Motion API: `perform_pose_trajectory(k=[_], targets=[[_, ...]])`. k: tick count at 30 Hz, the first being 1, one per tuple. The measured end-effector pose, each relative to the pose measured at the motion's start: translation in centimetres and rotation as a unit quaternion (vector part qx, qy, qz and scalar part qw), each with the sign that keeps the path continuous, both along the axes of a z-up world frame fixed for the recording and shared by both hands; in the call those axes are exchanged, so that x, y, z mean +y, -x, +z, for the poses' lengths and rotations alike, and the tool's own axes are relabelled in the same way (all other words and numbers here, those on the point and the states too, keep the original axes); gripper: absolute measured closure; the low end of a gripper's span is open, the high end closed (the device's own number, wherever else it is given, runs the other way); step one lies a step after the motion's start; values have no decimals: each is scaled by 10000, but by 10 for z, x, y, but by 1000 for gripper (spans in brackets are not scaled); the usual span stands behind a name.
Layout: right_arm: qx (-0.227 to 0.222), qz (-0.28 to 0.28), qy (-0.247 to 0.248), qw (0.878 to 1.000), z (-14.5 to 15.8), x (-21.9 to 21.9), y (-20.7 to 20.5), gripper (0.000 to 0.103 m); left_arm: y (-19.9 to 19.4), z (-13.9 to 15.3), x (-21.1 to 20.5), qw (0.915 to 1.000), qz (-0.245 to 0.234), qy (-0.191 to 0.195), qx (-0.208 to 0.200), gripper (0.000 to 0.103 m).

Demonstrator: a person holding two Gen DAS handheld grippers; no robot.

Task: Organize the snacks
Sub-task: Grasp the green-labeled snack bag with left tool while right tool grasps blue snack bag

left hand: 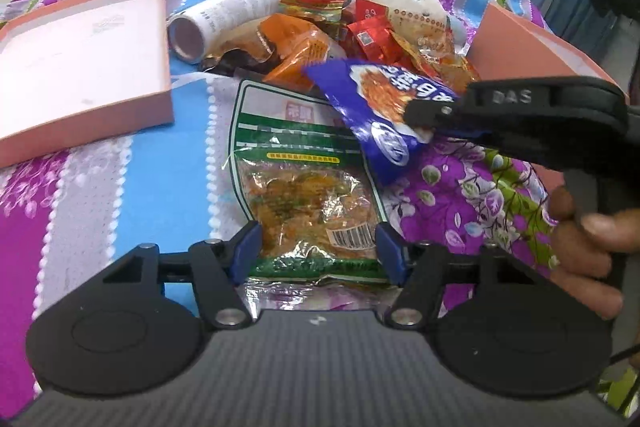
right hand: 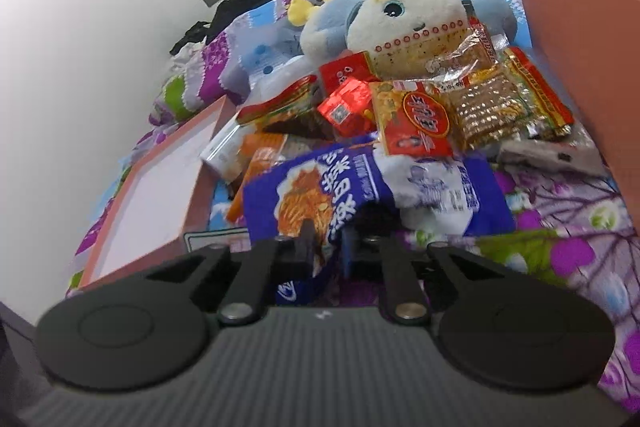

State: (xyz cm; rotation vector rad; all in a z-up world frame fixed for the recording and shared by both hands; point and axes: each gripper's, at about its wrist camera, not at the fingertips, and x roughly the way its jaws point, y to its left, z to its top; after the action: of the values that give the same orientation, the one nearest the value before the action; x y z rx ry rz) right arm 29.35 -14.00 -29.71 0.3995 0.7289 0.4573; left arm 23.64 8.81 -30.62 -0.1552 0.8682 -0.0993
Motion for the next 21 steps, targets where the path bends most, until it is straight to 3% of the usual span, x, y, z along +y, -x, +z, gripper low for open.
perform_pose_trajectory(k=[9,18,19,20,21], targets=[[-51,87,204,9997,19,-13,48,91,37,26,11,9989,437,139,21,36],[-365,154,656,9971,51,-14,87,92,72,72,17,9975,647,204,-194,38],[-424,155,713,9964,56,-14,93,93,75,78,17,9974,650,225,-221,39],[-458,158,746,9960,60,-14,96,93,79,83,16,9974,637,246,-240,47],[-484,161,776,9957,64,-14,101,93,82,87,15,9974,619,264,-250,62]])
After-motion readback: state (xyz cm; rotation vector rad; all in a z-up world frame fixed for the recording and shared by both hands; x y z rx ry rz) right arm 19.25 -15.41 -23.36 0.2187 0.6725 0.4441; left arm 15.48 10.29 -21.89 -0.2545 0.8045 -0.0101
